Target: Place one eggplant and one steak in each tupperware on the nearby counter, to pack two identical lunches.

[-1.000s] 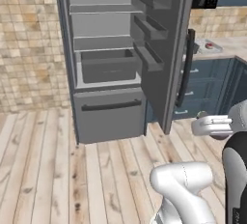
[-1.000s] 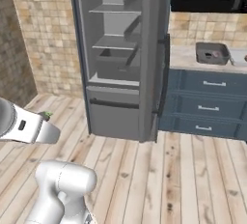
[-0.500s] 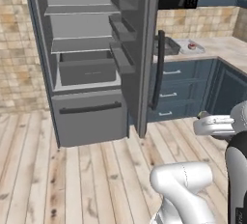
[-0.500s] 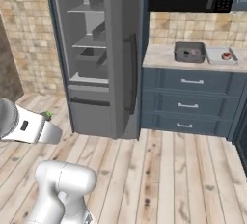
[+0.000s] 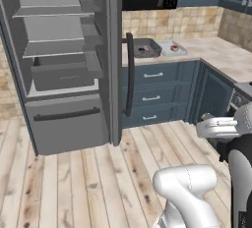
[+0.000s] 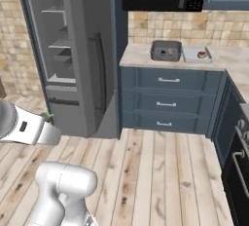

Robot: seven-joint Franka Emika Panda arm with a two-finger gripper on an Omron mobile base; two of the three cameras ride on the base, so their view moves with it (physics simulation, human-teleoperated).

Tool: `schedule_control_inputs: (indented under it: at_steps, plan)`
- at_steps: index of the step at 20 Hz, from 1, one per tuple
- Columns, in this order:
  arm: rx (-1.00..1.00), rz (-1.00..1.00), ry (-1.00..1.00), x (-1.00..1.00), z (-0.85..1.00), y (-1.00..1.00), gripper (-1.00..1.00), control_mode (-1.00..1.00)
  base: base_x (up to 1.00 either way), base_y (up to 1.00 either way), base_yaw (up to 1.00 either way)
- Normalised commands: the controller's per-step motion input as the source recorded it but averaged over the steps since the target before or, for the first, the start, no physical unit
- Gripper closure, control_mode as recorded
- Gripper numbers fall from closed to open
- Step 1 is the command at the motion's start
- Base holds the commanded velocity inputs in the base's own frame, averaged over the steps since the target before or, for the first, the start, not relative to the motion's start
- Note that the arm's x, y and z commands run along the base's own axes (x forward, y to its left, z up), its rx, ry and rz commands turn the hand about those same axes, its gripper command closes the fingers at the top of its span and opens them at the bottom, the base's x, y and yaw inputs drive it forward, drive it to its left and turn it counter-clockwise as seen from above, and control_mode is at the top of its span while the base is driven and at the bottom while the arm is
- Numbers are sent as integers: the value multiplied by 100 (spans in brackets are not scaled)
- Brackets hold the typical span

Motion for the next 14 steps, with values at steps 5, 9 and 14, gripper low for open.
schedule_control_inputs:
  at_steps: [5,9,14]
  plan:
    - [0,0,0,0,0,0,100,100,-11,-100,-19]
    - [0,0,0,0,0,0,100,100,0,-100,-19]
    - [0,0,0,0,0,0,100,100,0,-100,-16]
